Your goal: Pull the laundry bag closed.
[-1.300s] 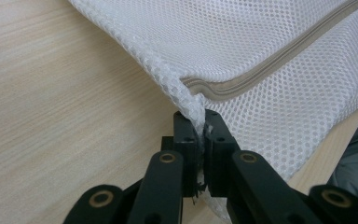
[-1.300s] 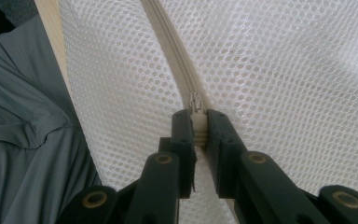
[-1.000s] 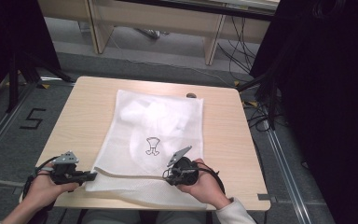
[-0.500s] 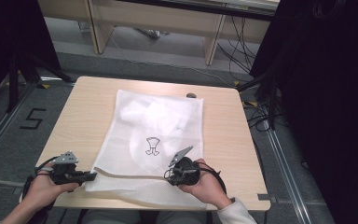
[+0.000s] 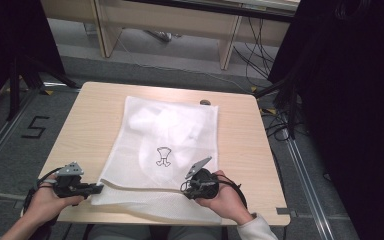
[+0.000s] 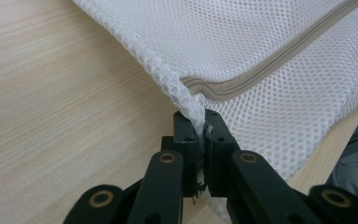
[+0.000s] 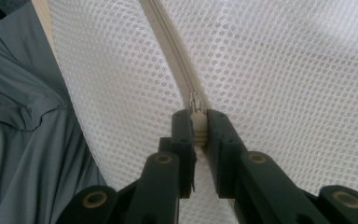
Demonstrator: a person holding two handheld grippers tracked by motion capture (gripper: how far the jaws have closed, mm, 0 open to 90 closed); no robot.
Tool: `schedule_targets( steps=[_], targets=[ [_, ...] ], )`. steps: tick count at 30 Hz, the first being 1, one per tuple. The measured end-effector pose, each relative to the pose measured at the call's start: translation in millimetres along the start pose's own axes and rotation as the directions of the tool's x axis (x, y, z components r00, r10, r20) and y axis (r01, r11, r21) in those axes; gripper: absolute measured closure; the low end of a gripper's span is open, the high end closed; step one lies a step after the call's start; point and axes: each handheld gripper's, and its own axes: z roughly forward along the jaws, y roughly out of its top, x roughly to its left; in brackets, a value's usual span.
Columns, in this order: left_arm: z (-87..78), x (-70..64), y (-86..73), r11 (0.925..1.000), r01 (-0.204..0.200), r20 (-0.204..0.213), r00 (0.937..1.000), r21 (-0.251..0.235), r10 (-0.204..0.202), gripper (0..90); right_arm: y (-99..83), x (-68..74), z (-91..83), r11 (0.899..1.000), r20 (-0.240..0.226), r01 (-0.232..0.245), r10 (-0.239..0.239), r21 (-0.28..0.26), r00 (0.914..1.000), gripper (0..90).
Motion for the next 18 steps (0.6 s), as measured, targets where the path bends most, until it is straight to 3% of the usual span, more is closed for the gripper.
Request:
schedule_targets(
  steps=[8,10,11,14,17,18],
  targets=[
    [0.8,-0.5,-0.4,0.9999,0.006,-0.003,1.0,-0.012,-0.006,85.2,-4.8,-1.3,-3.0,1.0,0.003,-0.008,0.008,0.009,1.0,82.3],
    [-0.5,0.0,0.2,1.0,0.003,0.0,1.0,0.006,-0.003,85.2,-5.8,-2.0,-3.6,1.0,0.001,-0.008,0.008,0.004,1.0,82.3],
    [0.9,-0.7,-0.5,0.9998,0.008,-0.005,1.0,-0.016,-0.008,85.2,-6.0,-1.9,-4.0,1.0,0.0,-0.011,0.011,0.008,0.9999,82.3],
    [-0.6,0.5,0.2,1.0,-0.001,-0.001,1.0,0.007,0.001,85.1,-7.5,-2.3,-5.4,1.0,0.002,-0.018,0.018,0.012,0.9998,82.3],
    [0.5,0.2,-0.7,0.9999,0.006,-0.005,1.0,-0.014,-0.006,85.2,-9.6,-4.1,-6.0,1.0,-0.001,-0.02,0.02,0.018,0.9998,82.3],
    [-0.8,0.2,0.2,1.0,0.0,-0.011,0.9999,0.008,0.0,85.2,-10.5,-4.8,-6.7,1.0,-0.002,-0.019,0.019,0.02,0.9998,82.3]
  ],
)
